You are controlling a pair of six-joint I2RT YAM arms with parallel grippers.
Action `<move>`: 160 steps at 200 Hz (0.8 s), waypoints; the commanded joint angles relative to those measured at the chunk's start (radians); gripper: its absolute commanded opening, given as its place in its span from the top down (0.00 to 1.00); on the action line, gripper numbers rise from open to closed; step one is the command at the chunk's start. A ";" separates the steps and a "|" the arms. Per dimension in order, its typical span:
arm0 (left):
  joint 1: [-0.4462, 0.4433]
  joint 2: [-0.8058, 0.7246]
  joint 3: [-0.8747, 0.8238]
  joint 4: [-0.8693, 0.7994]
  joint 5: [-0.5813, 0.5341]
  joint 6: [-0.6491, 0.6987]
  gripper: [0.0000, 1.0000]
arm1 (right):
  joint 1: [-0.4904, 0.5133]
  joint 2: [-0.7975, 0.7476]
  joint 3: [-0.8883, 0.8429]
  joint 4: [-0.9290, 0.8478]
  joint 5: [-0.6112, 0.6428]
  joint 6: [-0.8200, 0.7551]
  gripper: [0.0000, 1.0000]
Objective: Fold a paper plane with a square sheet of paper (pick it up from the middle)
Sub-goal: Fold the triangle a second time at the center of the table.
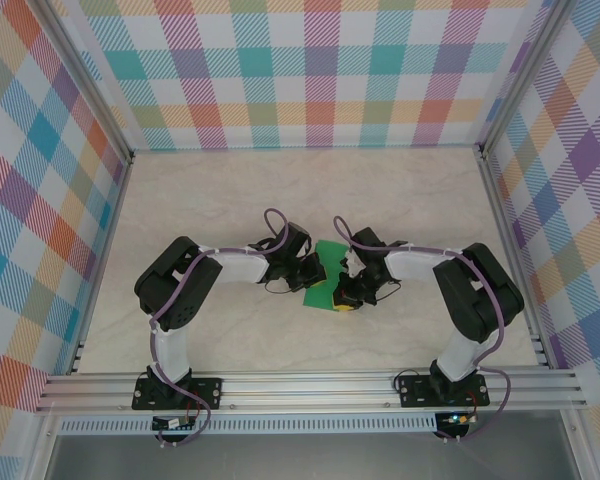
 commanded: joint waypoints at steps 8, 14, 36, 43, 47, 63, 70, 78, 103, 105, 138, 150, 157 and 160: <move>-0.019 0.018 -0.029 -0.059 -0.024 0.010 0.95 | 0.004 -0.027 -0.029 -0.079 0.046 -0.014 0.97; -0.017 0.018 -0.029 -0.060 -0.025 0.011 0.95 | 0.004 -0.044 -0.026 -0.073 0.034 -0.012 0.97; -0.017 0.017 -0.028 -0.061 -0.025 0.012 0.95 | 0.004 -0.084 -0.017 -0.038 -0.031 0.010 0.97; -0.018 0.019 -0.028 -0.059 -0.025 0.011 0.95 | 0.005 -0.088 -0.013 -0.020 -0.056 0.016 0.97; -0.018 0.019 -0.028 -0.059 -0.025 0.011 0.95 | 0.004 -0.089 -0.012 -0.010 -0.063 0.020 0.97; -0.018 0.018 -0.030 -0.058 -0.024 0.011 0.95 | 0.004 -0.079 -0.009 0.004 -0.060 0.028 0.96; -0.017 0.018 -0.029 -0.058 -0.023 0.011 0.95 | 0.004 -0.066 -0.009 0.004 -0.052 0.027 0.96; -0.017 0.016 -0.032 -0.058 -0.024 0.010 0.95 | 0.005 -0.049 -0.014 0.005 -0.038 0.025 0.96; -0.019 0.016 -0.032 -0.057 -0.022 0.010 0.95 | 0.004 0.014 -0.056 0.005 0.022 0.003 0.98; -0.019 0.016 -0.030 -0.058 -0.023 0.010 0.95 | 0.004 0.019 -0.060 0.007 0.024 0.005 0.98; -0.018 0.010 -0.034 -0.059 -0.027 0.011 0.95 | 0.003 -0.018 -0.140 0.058 0.017 0.024 0.98; -0.019 0.011 -0.033 -0.058 -0.026 0.012 0.95 | 0.001 -0.046 -0.142 0.063 -0.001 0.027 0.98; -0.017 0.012 -0.033 -0.055 -0.025 0.010 0.95 | 0.000 -0.061 -0.135 0.070 -0.014 0.033 0.98; -0.018 0.012 -0.034 -0.056 -0.024 0.011 0.95 | 0.000 -0.069 -0.133 0.074 -0.021 0.037 0.98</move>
